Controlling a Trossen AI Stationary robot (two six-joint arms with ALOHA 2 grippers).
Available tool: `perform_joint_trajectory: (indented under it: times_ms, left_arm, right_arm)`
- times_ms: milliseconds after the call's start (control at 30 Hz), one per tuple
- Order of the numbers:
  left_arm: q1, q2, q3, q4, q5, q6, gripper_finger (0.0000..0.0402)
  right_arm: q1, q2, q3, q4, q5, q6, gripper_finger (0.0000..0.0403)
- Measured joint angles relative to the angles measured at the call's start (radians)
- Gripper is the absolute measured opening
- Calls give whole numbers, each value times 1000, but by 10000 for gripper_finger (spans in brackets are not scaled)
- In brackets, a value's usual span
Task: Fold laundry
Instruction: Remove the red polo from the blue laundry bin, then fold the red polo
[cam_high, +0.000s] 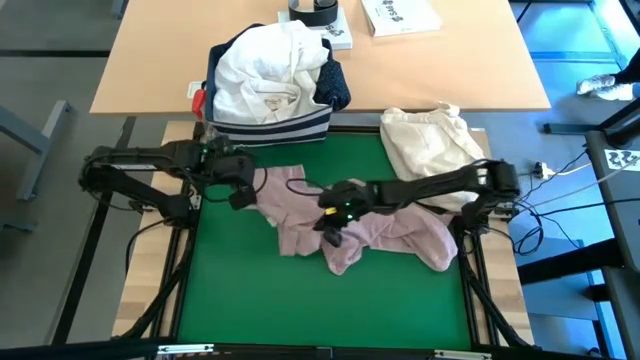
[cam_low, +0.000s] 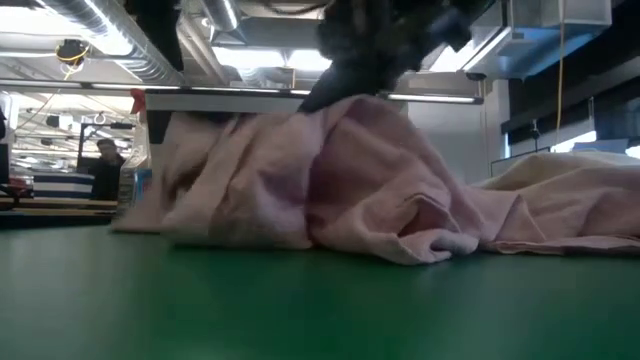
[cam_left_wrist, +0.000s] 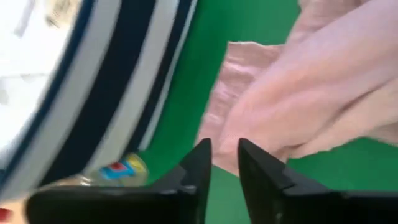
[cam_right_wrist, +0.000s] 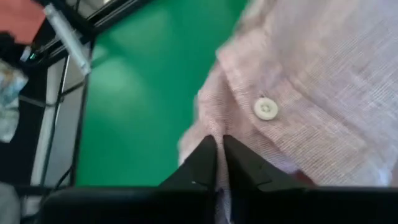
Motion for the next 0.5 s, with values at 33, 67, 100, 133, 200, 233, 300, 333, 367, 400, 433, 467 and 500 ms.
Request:
perform_joint_trajectory:
  times_ms: [33, 67, 100, 133, 200, 233, 300, 333, 367, 400, 433, 467, 500]
  left_arm:
    - [0, -5, 3, -12, 25, -33, 98]
    - [0, -10, 11, -18, 66, -65, 111]
    - [0, -19, 22, -12, 114, -94, 123]
    - [-1, -31, 30, -3, 171, -129, 136]
    - [-20, -50, 36, 53, 291, -208, 156]
    - [-41, -63, 36, 101, 332, -241, 165]
    - [-112, -70, 21, 197, 355, -296, 178]
    - [-151, -71, 9, 240, 351, -316, 182]
    - [-190, -68, -8, 273, 338, -339, 184]
    - [-229, -61, -31, 300, 323, -366, 186]
    - [-262, -54, -59, 331, 306, -398, 187]
    - [-293, -45, -89, 363, 290, -432, 187]
    - [-324, -31, -125, 398, 277, -470, 186]
  right_arm:
    - [-2, 20, 9, 5, 6, 0, 52]
    - [-10, 40, 24, -4, 6, -2, 66]
    - [-19, 51, 44, -19, -5, -3, 82]
    - [-29, 53, 66, -64, -31, -4, 98]
    - [-54, 47, 124, -161, -107, -16, 129]
    - [-65, 34, 155, -214, -132, -38, 142]
    - [-72, -6, 209, -355, -136, -99, 164]
    - [-72, -28, 239, -401, -115, -140, 173]
    - [-72, -48, 261, -453, -83, -181, 181]
    - [-69, -74, 279, -516, -52, -216, 188]
    - [-65, -100, 291, -564, -23, -248, 193]
    - [-57, -122, 295, -592, 3, -272, 196]
    - [-53, -152, 293, -620, 33, -294, 199]
